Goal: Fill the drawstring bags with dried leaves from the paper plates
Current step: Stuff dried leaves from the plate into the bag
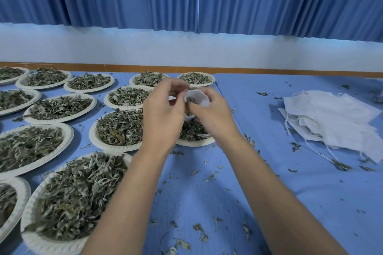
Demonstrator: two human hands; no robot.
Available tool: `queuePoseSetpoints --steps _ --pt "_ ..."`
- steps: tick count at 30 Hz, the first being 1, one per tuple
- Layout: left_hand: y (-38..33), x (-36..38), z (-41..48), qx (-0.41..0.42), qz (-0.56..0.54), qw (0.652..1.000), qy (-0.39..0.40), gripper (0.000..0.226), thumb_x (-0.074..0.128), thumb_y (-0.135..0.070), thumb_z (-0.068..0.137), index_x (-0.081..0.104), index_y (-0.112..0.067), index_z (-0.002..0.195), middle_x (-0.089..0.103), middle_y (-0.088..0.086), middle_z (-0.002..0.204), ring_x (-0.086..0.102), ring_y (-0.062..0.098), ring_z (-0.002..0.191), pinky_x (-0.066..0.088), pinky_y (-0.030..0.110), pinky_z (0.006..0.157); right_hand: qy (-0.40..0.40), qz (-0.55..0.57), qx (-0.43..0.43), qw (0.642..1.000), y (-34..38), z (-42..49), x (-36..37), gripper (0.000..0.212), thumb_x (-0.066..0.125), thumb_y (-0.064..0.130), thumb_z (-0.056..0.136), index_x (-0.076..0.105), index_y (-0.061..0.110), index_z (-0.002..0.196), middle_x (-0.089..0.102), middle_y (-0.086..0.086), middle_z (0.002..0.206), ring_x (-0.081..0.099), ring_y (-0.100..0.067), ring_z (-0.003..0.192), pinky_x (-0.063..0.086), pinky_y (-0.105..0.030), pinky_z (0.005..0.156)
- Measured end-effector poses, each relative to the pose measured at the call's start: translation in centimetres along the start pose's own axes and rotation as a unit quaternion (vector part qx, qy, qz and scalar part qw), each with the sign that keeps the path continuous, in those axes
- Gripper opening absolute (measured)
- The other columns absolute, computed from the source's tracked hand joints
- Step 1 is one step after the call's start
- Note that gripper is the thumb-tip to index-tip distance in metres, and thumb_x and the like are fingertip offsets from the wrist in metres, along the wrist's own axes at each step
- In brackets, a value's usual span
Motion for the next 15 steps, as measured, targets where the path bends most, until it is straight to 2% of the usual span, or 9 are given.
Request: queuePoseSetpoints --steps 1,3,4,5,7,9,11,13,15 --pt "0.0 0.2 0.0 -0.013 -0.022 1.0 0.01 0.033 0.058 -0.001 0.088 0.059 -0.033 0.085 0.063 -0.019 0.086 0.059 -0.007 0.082 0.048 0.014 0.077 -0.005 -0.006 -0.004 1.0 0.0 0.0 -0.1 0.015 0.067 0.011 0.079 0.061 0.019 0.089 0.065 0.001 0.088 0.063 -0.016 0.084 0.055 -0.034 0.08" --pt "-0.2 0.5 0.0 -0.028 -0.061 0.998 0.019 0.036 0.058 0.001 0.086 0.059 -0.034 0.084 0.064 -0.017 0.086 0.06 -0.003 0.082 0.049 0.014 0.076 -0.026 -0.043 -0.02 0.999 0.2 0.1 -0.6 0.011 0.063 0.01 0.081 0.058 0.019 0.078 0.058 0.009 0.072 0.053 0.0 0.065 0.044 -0.013 0.059" --pt "-0.3 0.5 0.1 -0.031 -0.074 0.997 0.019 0.035 0.058 0.002 0.085 0.059 -0.033 0.084 0.064 -0.015 0.085 0.06 -0.002 0.081 0.049 0.013 0.074 -0.039 -0.06 -0.026 0.997 0.3 0.1 -0.9 0.016 0.062 0.009 0.082 0.055 0.02 0.072 0.053 0.012 0.066 0.048 0.002 0.058 0.037 -0.011 0.05" --pt "-0.4 0.4 0.1 -0.033 -0.081 0.996 0.018 0.034 0.058 0.002 0.084 0.06 -0.032 0.084 0.064 -0.014 0.085 0.06 -0.002 0.079 0.049 0.013 0.073 -0.048 -0.066 -0.027 0.996 0.3 0.2 -1.2 0.021 0.062 0.008 0.081 0.053 0.022 0.068 0.051 0.012 0.063 0.045 0.001 0.054 0.035 -0.013 0.047" --pt "-0.4 0.3 0.0 -0.038 -0.079 0.996 0.02 0.029 0.059 -0.001 0.084 0.061 -0.03 0.086 0.063 -0.013 0.085 0.058 -0.006 0.077 0.047 0.011 0.069 -0.053 -0.063 -0.016 0.997 0.1 0.3 -1.5 0.021 0.064 0.008 0.079 0.054 0.022 0.067 0.052 0.013 0.062 0.047 -0.002 0.056 0.039 -0.019 0.052" --pt "-0.2 0.6 -0.2 -0.051 -0.081 0.994 0.053 0.024 0.056 -0.011 0.084 0.061 -0.032 0.094 0.061 -0.013 0.098 0.055 -0.009 0.09 0.045 0.01 0.074 -0.057 -0.056 -0.001 0.997 0.0 0.4 -1.6 0.013 0.066 0.011 0.078 0.058 0.02 0.072 0.056 0.01 0.067 0.051 -0.01 0.064 0.042 -0.026 0.057" --pt "0.3 1.4 -0.4 -0.068 -0.083 0.986 0.13 0.041 0.047 -0.019 0.072 0.053 -0.041 0.106 0.049 -0.02 0.117 0.039 -0.005 0.116 0.038 0.017 0.09 -0.067 -0.054 0.004 0.996 0.0 0.4 -1.8 0.011 0.068 0.012 0.077 0.06 0.02 0.075 0.059 0.007 0.072 0.053 -0.013 0.067 0.042 -0.028 0.059" --pt "1.3 2.0 -0.8 -0.079 -0.035 0.974 0.208 0.063 0.047 -0.023 0.064 0.038 -0.046 0.121 0.033 -0.023 0.129 0.021 -0.005 0.124 0.028 0.028 0.103 -0.076 -0.038 0.013 0.996 0.0 0.4 -2.0 0.012 0.068 0.011 0.077 0.06 0.02 0.077 0.063 0.003 0.077 0.057 -0.014 0.072 0.046 -0.029 0.062" --pt "2.3 2.4 -1.4 -0.063 0.079 0.964 0.246 0.085 0.056 -0.026 0.062 0.021 -0.042 0.138 0.018 -0.02 0.141 0.009 -0.006 0.129 0.017 0.038 0.113 -0.072 -0.006 0.032 0.997 -0.2 0.4 -1.9 0.012 0.068 0.009 0.077 0.061 0.019 0.076 0.064 0.001 0.081 0.059 -0.016 0.077 0.05 -0.033 0.068"
Point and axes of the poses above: each hand's wrist, its own z-axis towards the middle knuckle, its own x-axis out of the palm, y = z × x, the point moved 8 cm from there along z, towards the middle knuckle
